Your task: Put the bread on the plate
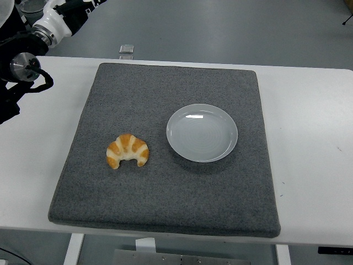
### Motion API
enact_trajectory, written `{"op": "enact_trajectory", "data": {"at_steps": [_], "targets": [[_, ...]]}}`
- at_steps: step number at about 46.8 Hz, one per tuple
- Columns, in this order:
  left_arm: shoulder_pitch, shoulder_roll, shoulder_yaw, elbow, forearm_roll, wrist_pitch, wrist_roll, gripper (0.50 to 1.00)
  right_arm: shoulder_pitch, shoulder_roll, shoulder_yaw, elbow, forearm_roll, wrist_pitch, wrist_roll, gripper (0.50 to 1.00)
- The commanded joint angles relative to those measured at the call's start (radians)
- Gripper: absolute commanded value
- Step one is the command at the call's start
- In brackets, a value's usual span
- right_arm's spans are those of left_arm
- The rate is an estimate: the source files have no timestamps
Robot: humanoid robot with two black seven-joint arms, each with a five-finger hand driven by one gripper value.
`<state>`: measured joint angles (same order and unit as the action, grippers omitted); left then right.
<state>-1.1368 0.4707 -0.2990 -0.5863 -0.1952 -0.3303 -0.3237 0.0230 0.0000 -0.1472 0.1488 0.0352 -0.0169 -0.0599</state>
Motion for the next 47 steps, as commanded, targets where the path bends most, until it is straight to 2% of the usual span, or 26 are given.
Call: {"op": "enact_trajectory", "data": {"at_steps": [1,8,25,28,31,37,47], "targets": [[-0.003,0.02,0.0,-0.039,0.002,0.023,0.0,0.99,0.0,0.0,0.0,0.0,0.0,0.0,0.0,0.93],[-0.011,0.091,-0.014,-0.196,0.069,0.111,-0.005,0.99,0.0,0.0,0.0,0.0,0.0,0.0,0.0,0.93],[-0.02,0.252,-0.002,-0.668,0.41,0.457,-0.008,0.984,0.0,0.0,0.0,0.0,0.0,0.0,0.0,0.932],[-0.02,0.27,0.004,-0.737,0.48,0.503,-0.005,0.984,0.0,0.0,0.0,0.0,0.0,0.002,0.0,0.93],[-0.02,0.289,0.024,-0.783,0.529,0.519,-0.003,0.984,0.0,0.0,0.0,0.0,0.0,0.002,0.0,0.932],[-0.021,0.322,0.084,-0.828,0.621,0.514,-0.003,0.984,0.0,0.0,0.0,0.0,0.0,0.002,0.0,0.93],[-0.023,0.387,0.205,-0.931,0.87,0.508,-0.003,0.986,0.0,0.0,0.0,0.0,0.0,0.002,0.0,0.93]]}}
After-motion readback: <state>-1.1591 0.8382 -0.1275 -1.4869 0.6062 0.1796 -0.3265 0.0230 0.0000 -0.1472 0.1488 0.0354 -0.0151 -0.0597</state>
